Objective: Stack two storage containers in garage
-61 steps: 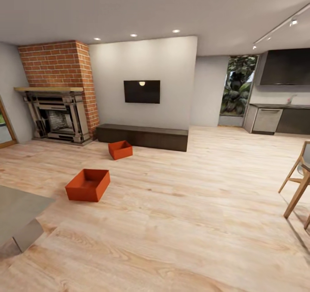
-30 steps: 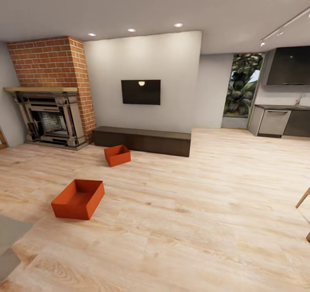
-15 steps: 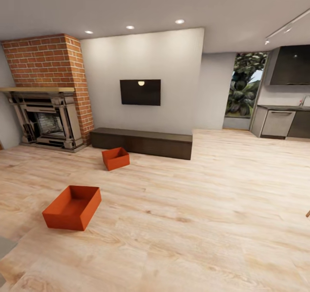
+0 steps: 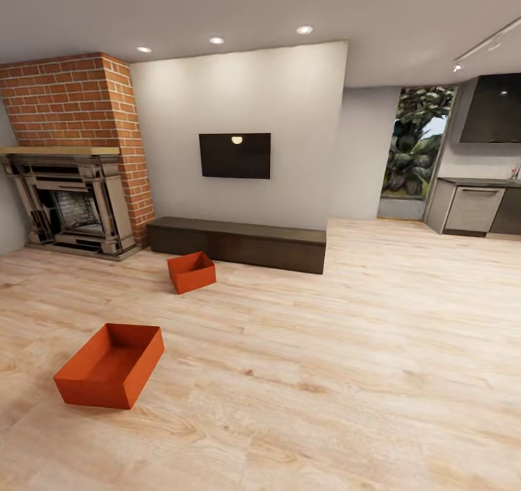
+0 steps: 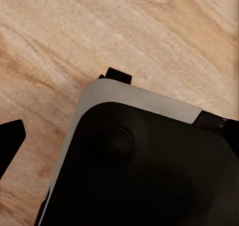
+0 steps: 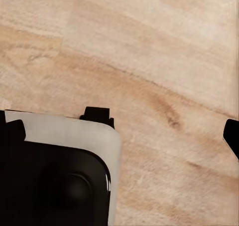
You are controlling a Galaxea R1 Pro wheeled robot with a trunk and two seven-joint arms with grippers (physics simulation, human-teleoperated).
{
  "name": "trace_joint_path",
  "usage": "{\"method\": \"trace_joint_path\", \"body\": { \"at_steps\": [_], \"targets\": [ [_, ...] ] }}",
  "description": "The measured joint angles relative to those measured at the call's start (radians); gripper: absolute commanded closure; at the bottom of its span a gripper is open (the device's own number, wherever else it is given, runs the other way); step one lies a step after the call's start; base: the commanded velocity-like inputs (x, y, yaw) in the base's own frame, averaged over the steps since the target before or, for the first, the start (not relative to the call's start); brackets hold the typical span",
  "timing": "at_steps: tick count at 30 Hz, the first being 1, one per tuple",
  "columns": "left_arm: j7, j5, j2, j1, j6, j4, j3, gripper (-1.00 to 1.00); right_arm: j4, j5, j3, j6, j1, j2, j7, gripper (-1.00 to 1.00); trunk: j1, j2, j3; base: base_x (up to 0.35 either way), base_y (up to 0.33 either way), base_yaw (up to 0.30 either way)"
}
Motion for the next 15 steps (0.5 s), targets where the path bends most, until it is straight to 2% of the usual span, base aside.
{"method": "trace_joint_path", "body": {
  "at_steps": [15],
  "targets": [
    [0.0,0.002,-0.001,0.0,-0.003,0.001,0.001,-1.0,0.0,0.007,0.006,0.0,0.0,0.0,0.001,-1.0,0.0,0.0,0.0,0.326,0.0,0.0]
  ]
}}
